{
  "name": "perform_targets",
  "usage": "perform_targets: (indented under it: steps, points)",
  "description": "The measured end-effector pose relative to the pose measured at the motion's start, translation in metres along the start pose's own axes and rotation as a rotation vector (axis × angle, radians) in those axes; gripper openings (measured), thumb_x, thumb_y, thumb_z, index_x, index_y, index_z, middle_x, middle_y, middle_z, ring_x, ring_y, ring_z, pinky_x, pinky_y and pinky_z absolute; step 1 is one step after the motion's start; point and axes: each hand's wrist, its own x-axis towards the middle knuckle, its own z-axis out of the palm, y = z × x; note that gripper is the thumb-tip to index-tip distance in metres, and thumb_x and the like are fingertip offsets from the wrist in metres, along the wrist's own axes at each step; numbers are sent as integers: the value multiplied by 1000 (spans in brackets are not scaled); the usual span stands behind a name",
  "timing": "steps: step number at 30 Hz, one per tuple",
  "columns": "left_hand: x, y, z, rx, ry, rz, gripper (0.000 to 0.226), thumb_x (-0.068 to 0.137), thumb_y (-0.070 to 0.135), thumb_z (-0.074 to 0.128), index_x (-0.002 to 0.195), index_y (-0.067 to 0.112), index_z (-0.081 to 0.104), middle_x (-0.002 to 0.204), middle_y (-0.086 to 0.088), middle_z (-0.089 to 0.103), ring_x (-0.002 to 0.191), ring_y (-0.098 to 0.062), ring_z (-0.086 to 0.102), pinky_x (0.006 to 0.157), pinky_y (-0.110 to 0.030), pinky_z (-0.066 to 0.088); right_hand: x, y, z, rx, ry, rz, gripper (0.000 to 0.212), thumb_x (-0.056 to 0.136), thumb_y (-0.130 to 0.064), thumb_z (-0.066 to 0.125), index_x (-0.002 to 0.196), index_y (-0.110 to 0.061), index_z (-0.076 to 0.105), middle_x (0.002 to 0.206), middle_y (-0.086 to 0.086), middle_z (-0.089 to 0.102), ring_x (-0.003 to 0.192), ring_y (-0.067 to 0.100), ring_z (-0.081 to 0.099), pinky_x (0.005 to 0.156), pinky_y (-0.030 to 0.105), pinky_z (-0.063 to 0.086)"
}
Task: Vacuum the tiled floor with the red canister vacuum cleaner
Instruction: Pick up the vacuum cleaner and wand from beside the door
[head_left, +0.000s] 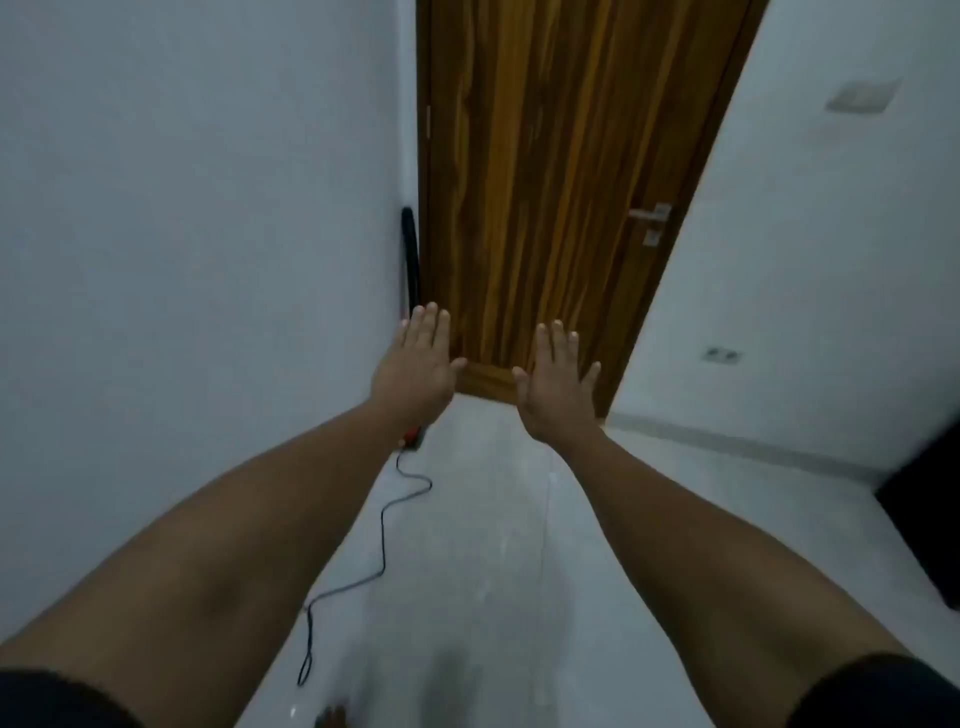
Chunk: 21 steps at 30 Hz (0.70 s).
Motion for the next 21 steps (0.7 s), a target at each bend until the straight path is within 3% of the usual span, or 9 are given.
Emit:
perform_targets:
  steps: [10, 16, 21]
  points:
    - [27, -179, 144, -37, -227, -129, 68, 108, 40, 25, 156, -4, 8, 164, -25, 10, 153, -37, 8, 124, -45, 6, 91, -62, 188, -29, -281, 82, 64, 105, -40, 28, 157, -13, 0, 164, 5, -9, 150, 25, -10, 117, 61, 2]
    - [58, -270, 192, -62, -426, -186, 68, 108, 40, 23, 156, -4, 3, 165, -24, 4, 154, -36, 3, 125, -45, 4, 154, -108, 264, -26, -410, 154, 64, 105, -39, 27, 157, -13, 0, 164, 6, -9, 150, 26, -10, 116, 60, -1]
    - [113, -318, 205, -83, -446, -158, 68, 108, 38, 27, 156, -4, 5, 165, -23, 6, 154, -35, 4, 125, -44, 4, 221, -131, 297, -10, -412, 177, 64, 105, -40, 27, 157, -14, 1, 164, 6, -7, 150, 26, -9, 117, 61, 0]
